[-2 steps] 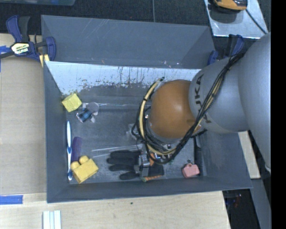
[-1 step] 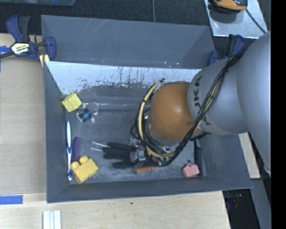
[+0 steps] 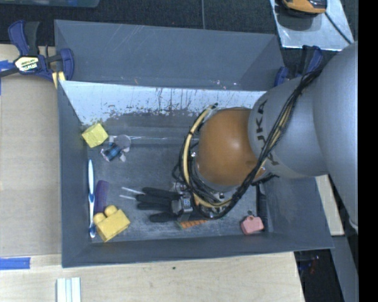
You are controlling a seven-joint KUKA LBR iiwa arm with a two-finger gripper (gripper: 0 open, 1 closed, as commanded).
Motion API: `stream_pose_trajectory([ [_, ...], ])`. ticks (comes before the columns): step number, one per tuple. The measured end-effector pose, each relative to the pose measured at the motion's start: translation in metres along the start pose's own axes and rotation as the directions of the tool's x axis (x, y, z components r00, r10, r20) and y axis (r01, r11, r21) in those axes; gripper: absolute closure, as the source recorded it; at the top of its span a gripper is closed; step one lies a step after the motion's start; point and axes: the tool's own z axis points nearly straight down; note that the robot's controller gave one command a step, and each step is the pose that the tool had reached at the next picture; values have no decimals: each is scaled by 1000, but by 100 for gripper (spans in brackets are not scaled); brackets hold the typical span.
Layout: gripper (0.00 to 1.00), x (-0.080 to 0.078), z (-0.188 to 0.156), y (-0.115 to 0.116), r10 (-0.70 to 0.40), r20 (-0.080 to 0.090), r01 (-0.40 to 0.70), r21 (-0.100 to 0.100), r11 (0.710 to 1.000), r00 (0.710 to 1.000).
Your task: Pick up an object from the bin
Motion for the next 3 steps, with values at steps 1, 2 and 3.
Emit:
stream_pose_trajectory([
  [1, 100, 2, -21, 0, 0, -7, 0, 1, 1000, 1000],
  [2, 100, 0, -51, 0, 0, -3, 0, 1, 1000, 1000],
  [3, 100, -1, -71, 0, 0, -2, 0, 1, 1000, 1000],
])
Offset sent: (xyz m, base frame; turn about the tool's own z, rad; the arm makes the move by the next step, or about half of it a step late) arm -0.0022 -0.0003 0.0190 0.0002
